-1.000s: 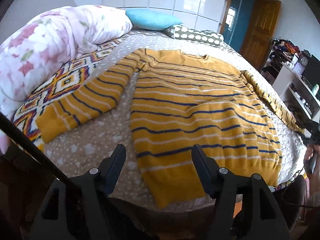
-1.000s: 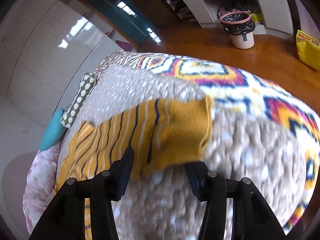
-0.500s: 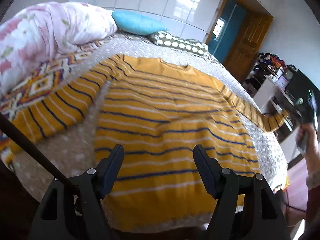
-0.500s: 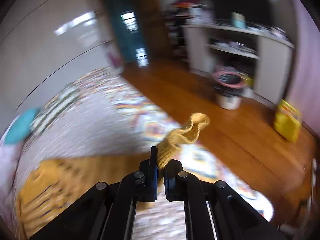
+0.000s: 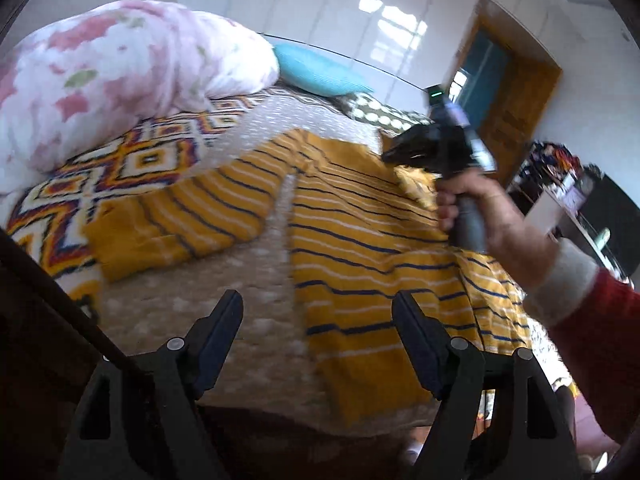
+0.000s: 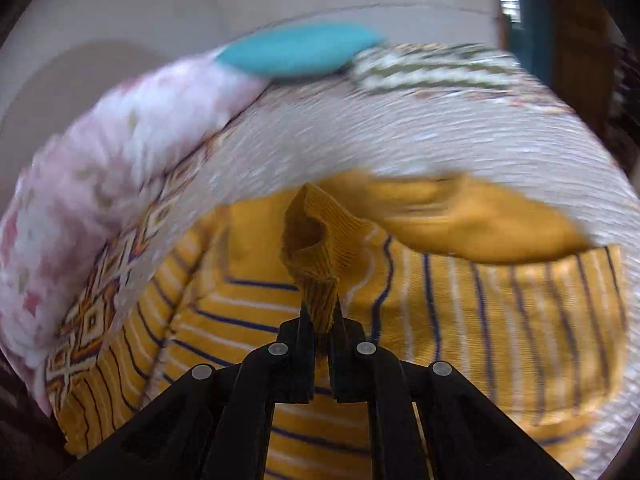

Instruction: Fold small clothes

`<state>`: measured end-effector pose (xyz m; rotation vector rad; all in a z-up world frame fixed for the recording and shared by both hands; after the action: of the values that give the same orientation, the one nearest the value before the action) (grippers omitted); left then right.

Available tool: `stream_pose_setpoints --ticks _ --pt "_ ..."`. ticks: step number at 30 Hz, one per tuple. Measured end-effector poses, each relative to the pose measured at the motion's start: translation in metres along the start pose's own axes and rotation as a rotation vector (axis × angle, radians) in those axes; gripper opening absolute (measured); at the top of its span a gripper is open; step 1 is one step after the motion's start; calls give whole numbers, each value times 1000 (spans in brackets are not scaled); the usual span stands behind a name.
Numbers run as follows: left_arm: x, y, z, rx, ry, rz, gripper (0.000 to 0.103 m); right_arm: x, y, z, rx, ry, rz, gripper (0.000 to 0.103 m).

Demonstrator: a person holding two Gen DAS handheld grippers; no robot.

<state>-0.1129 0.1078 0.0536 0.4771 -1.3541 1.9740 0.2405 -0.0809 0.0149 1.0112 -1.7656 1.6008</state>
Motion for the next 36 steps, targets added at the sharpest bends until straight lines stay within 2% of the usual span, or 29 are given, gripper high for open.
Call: stream_pose_setpoints --ticks 2,5,7,10,11,13,17,22,24,26,30,31,32,33,36 --pt "4 0 -13 32 0 1 76 -31 3 -19 22 10 -51 6" --pt "8 0 -33 72 -15 6 76 -55 5 -30 53 36 -89 9" --pt "12 -1 -44 93 -18 13 76 -52 3 -35 74 42 -83 19" --pt "17 -1 -58 116 -20 17 76 -47 4 -49 95 -23 -90 25" --pt "21 -1 -64 128 -28 22 76 -40 5 -61 105 -81 -87 25" --pt "29 -1 -83 153 -82 36 76 -27 13 -86 154 -141 -88 25" --pt "44 -1 -123 214 -185 62 76 8 63 -156 379 -268 -112 31" --pt "65 -3 -156 292 -236 107 76 47 133 -228 637 -406 -117 53" --pt "70 -3 -163 290 -262 120 76 57 156 -251 749 -415 -92 57" --pt "73 -3 -168 291 -285 126 76 62 178 -272 871 -379 -52 58" --pt "75 -1 -174 318 -281 129 76 45 195 -298 934 -341 -45 58" --pt "74 -1 -174 318 -281 128 76 40 196 -301 933 -331 -43 52" --pt "74 -2 -173 314 -280 127 76 36 193 -303 913 -325 -54 25" --pt "73 -4 -170 307 -277 129 76 32 186 -304 885 -310 -66 9" --pt "70 -10 -160 281 -266 135 76 53 141 -279 720 -302 21 9"
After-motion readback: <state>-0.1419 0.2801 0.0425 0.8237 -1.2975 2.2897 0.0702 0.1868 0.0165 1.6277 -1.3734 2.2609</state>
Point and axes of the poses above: each gripper's, at about its wrist camera, not at the fingertips, and x roughly against the way its jaws point, z to its right, y to its underside, the point moved 5 cm from there along -x, roughly the way its jaws point, and after that the axes turned 4 degrees about x, right-handed, at the moved point
